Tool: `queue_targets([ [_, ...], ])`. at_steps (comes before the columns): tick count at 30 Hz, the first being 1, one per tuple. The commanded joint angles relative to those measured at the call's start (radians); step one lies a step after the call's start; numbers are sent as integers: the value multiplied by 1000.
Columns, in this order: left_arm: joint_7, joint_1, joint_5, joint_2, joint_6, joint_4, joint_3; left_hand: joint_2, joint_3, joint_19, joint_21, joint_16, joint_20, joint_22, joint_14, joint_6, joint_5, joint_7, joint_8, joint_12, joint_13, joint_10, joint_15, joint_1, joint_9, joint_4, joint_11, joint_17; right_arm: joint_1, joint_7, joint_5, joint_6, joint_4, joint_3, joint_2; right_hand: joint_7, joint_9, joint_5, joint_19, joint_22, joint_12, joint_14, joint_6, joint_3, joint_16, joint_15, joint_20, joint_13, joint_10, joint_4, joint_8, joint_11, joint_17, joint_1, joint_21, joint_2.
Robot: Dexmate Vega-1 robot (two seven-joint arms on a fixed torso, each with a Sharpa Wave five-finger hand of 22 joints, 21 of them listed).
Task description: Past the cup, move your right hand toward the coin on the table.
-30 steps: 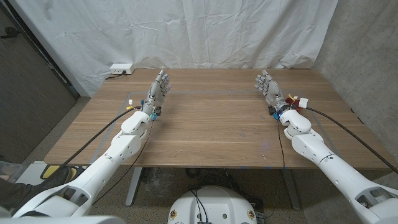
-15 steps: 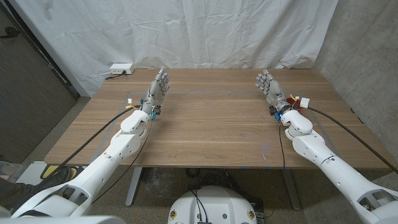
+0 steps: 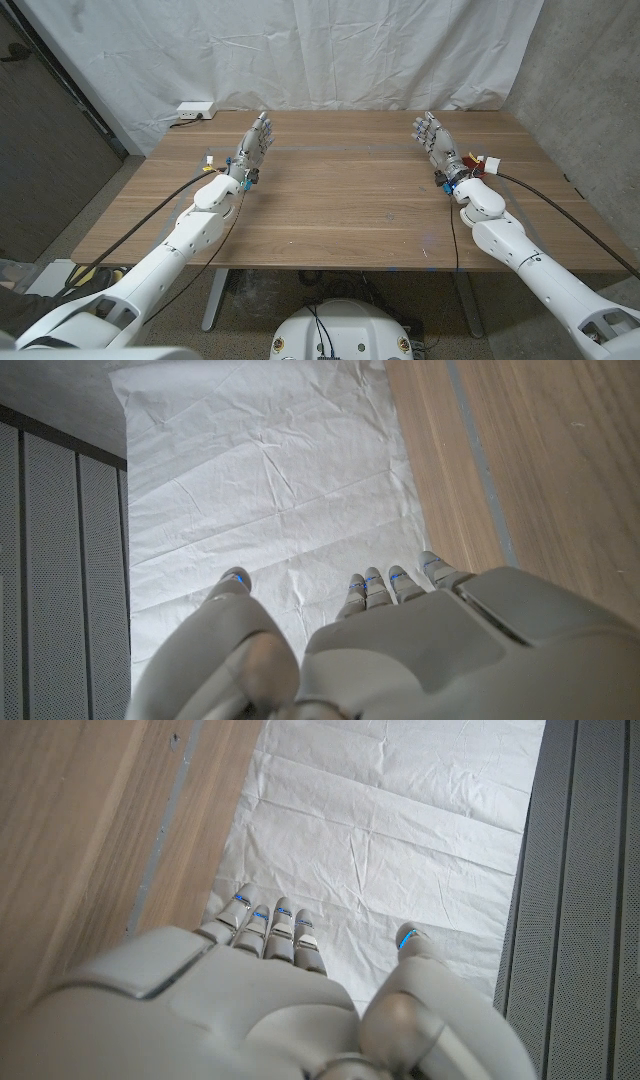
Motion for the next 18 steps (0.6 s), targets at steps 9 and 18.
queue_targets([
  [9, 145, 41, 99, 64, 92, -130, 10, 19, 12, 8, -6, 1, -57, 5, 11, 18, 5, 0, 7, 5, 3, 13, -3, 17, 5, -7, 0, 2, -53, -19, -56, 52, -65, 7, -34, -3, 1, -5, 12, 2, 6, 5, 8, 3, 6, 4, -1, 4, 11, -8, 8, -3, 2, 11, -9, -1],
  [18, 178, 50, 130, 89, 129, -178, 12, 25, 14, 10, -11, 1, -57, 5, 15, 23, 4, -4, 8, 5, 3, 17, -5, 24, 5, -11, 1, 2, -69, -13, -63, 72, -77, 10, -42, -3, 1, -7, 15, 2, 6, 6, 9, 3, 6, 3, -2, 5, 11, -11, 8, -3, 2, 14, -13, -1],
])
